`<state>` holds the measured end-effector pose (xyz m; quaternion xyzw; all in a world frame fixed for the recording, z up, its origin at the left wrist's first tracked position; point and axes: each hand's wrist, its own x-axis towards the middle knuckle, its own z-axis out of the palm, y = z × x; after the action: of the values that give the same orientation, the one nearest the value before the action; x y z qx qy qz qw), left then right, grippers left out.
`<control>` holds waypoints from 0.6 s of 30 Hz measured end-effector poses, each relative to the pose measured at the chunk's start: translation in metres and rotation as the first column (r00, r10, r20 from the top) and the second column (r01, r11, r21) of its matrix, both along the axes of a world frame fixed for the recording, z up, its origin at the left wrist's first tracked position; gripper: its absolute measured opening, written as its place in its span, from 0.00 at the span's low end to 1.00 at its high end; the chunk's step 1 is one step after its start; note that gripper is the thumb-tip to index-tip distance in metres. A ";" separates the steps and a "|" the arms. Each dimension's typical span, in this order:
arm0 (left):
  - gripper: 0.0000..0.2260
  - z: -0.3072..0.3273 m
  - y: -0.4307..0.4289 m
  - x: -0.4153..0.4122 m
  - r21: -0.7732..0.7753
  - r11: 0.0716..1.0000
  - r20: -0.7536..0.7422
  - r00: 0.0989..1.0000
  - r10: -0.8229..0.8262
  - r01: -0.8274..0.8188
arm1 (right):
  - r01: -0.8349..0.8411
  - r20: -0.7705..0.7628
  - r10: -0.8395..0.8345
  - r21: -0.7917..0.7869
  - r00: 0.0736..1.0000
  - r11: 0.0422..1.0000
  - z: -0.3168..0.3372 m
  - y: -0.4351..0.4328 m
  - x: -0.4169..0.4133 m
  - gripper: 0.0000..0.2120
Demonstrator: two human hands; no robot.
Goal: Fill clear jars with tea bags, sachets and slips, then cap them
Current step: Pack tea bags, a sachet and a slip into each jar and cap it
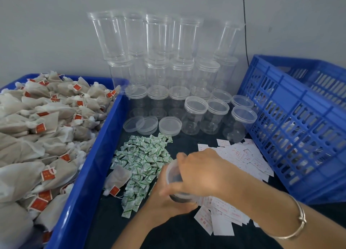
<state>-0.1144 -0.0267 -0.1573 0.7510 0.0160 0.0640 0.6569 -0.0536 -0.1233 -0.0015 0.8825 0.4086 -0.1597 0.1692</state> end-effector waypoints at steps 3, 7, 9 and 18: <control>0.38 0.001 0.001 0.000 -0.006 1.000 0.002 1.000 -0.029 0.029 | -0.115 -0.031 0.115 0.009 0.993 0.993 0.001 -0.004 -0.003 0.26; 0.37 -0.002 0.001 -0.001 0.008 1.000 0.004 1.000 0.006 -0.006 | -0.308 -0.143 0.309 0.030 0.940 0.951 0.012 -0.010 0.010 0.34; 0.36 -0.002 0.002 -0.001 0.007 1.000 -0.029 1.000 0.000 0.000 | -0.394 -0.151 0.401 0.077 0.903 0.916 0.013 -0.013 0.014 0.33; 0.38 -0.005 -0.002 0.002 0.098 0.994 -0.020 0.999 -0.037 0.039 | -0.521 -0.120 0.540 0.157 0.833 0.839 0.010 -0.027 0.015 0.35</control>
<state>-0.1123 -0.0284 -0.1623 0.7831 0.0043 0.0455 0.6202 -0.0391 -0.1503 0.0088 0.7272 0.6583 -0.1520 0.1214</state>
